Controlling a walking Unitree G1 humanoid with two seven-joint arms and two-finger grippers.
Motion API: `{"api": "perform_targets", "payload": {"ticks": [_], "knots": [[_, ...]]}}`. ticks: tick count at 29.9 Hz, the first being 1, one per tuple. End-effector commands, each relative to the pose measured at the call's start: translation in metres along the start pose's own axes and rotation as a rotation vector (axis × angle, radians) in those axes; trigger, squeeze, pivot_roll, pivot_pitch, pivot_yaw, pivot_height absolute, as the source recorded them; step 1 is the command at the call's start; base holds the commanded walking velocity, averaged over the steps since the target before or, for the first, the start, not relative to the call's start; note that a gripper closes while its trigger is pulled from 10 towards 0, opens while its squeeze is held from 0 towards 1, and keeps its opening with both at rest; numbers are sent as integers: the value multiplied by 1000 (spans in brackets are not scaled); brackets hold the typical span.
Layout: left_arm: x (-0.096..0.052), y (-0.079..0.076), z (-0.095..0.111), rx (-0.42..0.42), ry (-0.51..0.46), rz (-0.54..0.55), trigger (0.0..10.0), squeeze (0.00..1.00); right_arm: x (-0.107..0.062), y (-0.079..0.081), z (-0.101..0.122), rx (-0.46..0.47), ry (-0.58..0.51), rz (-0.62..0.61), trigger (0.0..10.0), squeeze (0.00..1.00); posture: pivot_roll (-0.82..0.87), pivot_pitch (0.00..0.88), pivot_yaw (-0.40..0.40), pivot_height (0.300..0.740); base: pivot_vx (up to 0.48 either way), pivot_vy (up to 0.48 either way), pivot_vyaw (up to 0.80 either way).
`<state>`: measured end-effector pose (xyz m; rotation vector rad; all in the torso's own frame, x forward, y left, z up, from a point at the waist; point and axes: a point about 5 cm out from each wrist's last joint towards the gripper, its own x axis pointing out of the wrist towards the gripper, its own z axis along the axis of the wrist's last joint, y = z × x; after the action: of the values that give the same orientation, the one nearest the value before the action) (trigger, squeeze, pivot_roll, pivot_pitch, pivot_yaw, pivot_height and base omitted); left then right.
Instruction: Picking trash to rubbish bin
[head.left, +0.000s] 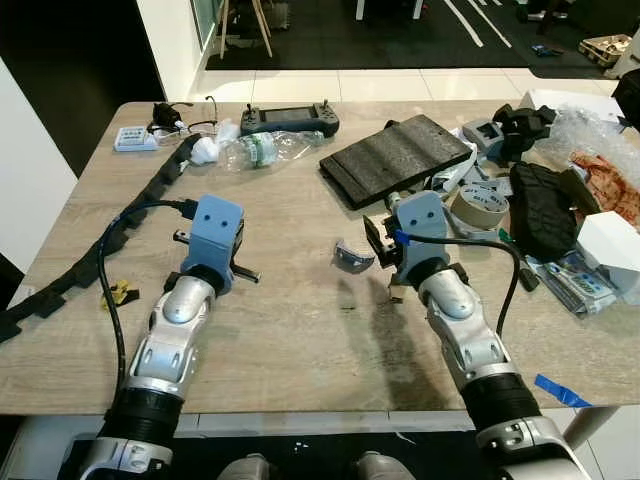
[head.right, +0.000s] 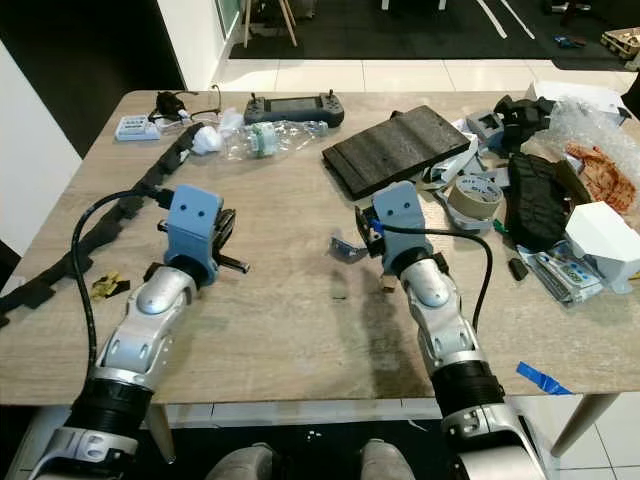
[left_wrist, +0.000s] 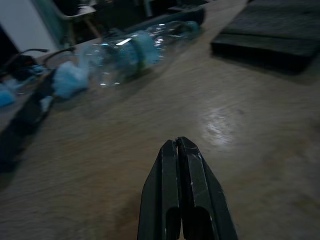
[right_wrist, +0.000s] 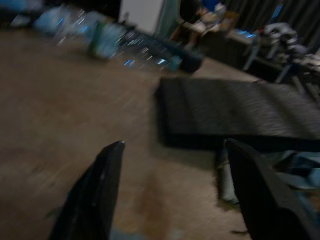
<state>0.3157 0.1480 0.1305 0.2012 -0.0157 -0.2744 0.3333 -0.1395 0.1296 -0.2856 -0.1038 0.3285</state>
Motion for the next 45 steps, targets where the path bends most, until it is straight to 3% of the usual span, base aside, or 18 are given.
{"api": "perform_targets", "payload": {"ticks": [1, 5, 8, 13, 14, 15, 16, 17, 19, 24, 28, 35, 37, 38, 39, 40, 43, 45], "knots": [[-2, -4, -1, 4, -7, -53, 10000, 141, 0, 3, -7, -16, 48, 44, 10000, 1000, 16, 61, 20, 740, 0, 0, 0], [-6, -14, 2, 51, -25, -187, 10000, 0, 5, 5, -12, -8, 95, 139, 10000, 1000, 22, 65, 22, 740, 0, 0, 0], [-10, -15, 3, 50, -36, -253, 10000, 0, 7, 4, -12, 0, 108, 186, 10000, 1000, 25, 68, 23, 740, 0, 0, 0], [-26, -20, 14, -45, -88, -475, 10000, 0, 8, 1, -14, -47, 147, 291, 10000, 1000, 28, 71, 24, 740, 0, 0, 0], [-28, -22, 14, -42, -83, -512, 10000, 0, 9, 0, -15, -59, 158, 310, 10000, 573, 28, 71, 24, 740, 0, 0, 0], [-30, -24, 14, -39, -78, -535, 10000, 0, 9, 0, -16, -67, 166, 321, 10000, 573, 28, 71, 24, 740, 0, 0, 0], [-31, -25, 14, -28, -72, -552, 10000, 0, 8, -1, -18, -75, 177, 334, 10000, 212, 31, 74, 23, 740, 0, 0, 0], [-32, -28, 14, -30, -67, -572, 10000, 0, 8, 0, -19, -78, 189, 347, 10000, 47, 31, 74, 24, 740, 0, 0, 0], [-33, -30, 14, -30, -66, -585, 10000, 0, 8, 0, -20, -76, 200, 360, 10000, 0, 31, 74, 24, 740, 0, 0, 0], [-36, -35, 15, -55, -66, -629, 10000, 0, 7, 1, -25, -55, 255, 415, 10000, 0, 32, 79, 23, 740, 0, 0, 0], [-35, -30, 19, -77, -75, -604, 10000, 0, 4, 3, -32, -91, 318, 460, 10000, 0, 31, 81, 24, 740, 0, 0, 0], [-34, -30, 20, -78, -72, -613, 10000, 0, 2, 3, -39, -93, 347, 461, 10000, 0, 31, 81, 24, 740, 0, 0, 0], [-35, -31, 20, -79, -70, -615, 10000, 0, 1, 3, -39, -87, 348, 469, 9569, 0, 30, 81, 24, 740, 0, 0, 0], [-35, -32, 20, -83, -69, -618, 10000, 0, 1, 4, -39, -58, 349, 477, 2314, 0, 30, 81, 24, 740, 0, 0, 0], [-35, -32, 20, -83, -69, -618, 10000, 0, 1, 4, -39, -58, 349, 477, 2314, 0, 30, 81, 24, 740, 0, 0, 0], [-35, -33, 20, -83, -68, -618, 10000, 0, 1, 5, -39, -33, 356, 483, 0, 0, 30, 82, 21, 740, 0, 0, 0], [-35, -33, 20, -81, -66, -619, 10000, 0, 2, 1, -42, 16, 390, 437, 0, 0, 29, 82, 20, 740, 0, 0, 0], [-35, -34, 20, -81, -64, -620, 10000, 0, 5, -4, -44, 141, 412, 348, 0, 0, 30, 83, 19, 740, 0, 0, 0]]}}
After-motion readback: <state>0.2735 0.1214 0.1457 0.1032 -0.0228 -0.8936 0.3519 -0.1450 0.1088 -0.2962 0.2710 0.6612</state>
